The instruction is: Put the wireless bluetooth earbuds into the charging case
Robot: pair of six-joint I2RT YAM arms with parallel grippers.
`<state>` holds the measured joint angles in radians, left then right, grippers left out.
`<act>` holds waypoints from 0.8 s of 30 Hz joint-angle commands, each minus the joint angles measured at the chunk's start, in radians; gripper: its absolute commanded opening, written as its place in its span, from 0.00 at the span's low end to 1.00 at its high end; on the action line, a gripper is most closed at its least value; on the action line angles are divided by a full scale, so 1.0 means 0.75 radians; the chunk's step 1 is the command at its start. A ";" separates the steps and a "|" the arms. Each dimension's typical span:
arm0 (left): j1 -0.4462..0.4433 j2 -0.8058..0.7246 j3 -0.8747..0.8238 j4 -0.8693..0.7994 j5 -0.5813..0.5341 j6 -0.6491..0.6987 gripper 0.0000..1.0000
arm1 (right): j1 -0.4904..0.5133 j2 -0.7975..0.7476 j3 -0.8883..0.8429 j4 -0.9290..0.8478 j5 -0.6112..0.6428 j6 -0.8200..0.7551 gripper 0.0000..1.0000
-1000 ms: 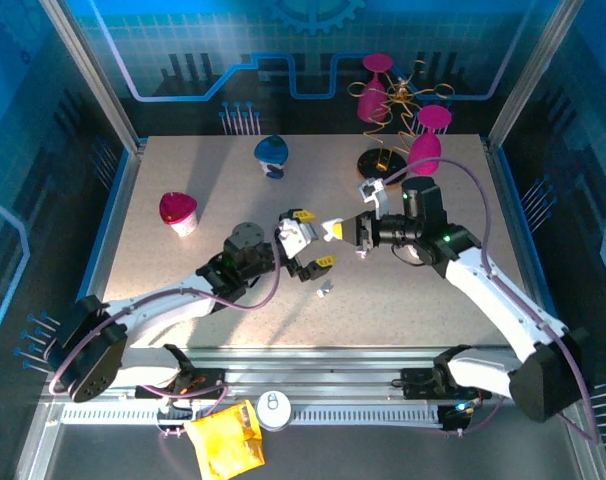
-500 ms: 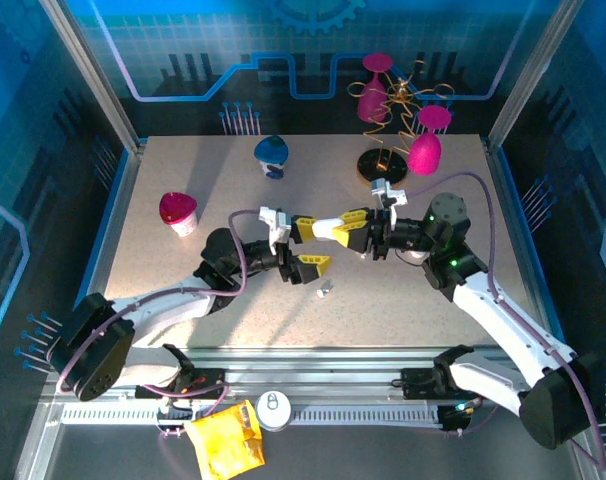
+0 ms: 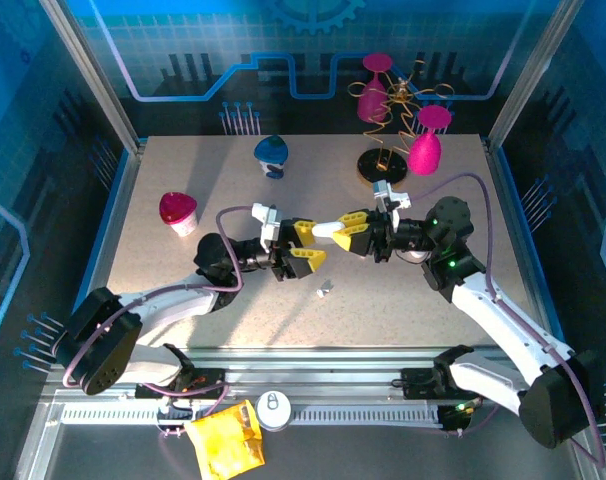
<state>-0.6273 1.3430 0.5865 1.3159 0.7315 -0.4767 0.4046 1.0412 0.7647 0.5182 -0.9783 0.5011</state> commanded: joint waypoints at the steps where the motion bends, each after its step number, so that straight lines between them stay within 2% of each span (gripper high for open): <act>1: 0.011 0.001 0.036 0.066 0.017 -0.011 0.52 | -0.012 0.009 -0.003 0.040 -0.015 -0.006 0.12; 8: 0.013 -0.003 0.042 0.030 -0.005 0.015 0.41 | -0.007 0.005 0.000 0.010 -0.015 -0.019 0.11; 15: 0.014 0.000 0.056 -0.008 -0.028 0.030 0.36 | 0.015 0.001 0.023 -0.113 0.004 -0.103 0.11; 21: 0.013 0.007 0.052 -0.016 -0.028 0.044 0.24 | 0.020 0.006 0.028 -0.135 0.019 -0.116 0.12; 23: 0.015 0.006 0.047 -0.020 -0.026 0.054 0.23 | 0.019 0.000 0.031 -0.144 0.031 -0.116 0.18; 24: 0.014 0.006 0.045 -0.025 -0.026 0.062 0.22 | 0.019 -0.001 0.032 -0.147 0.041 -0.118 0.25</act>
<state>-0.6178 1.3437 0.5938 1.2736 0.7082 -0.4644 0.4114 1.0447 0.7666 0.4408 -0.9699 0.4347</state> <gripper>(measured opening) 0.239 0.218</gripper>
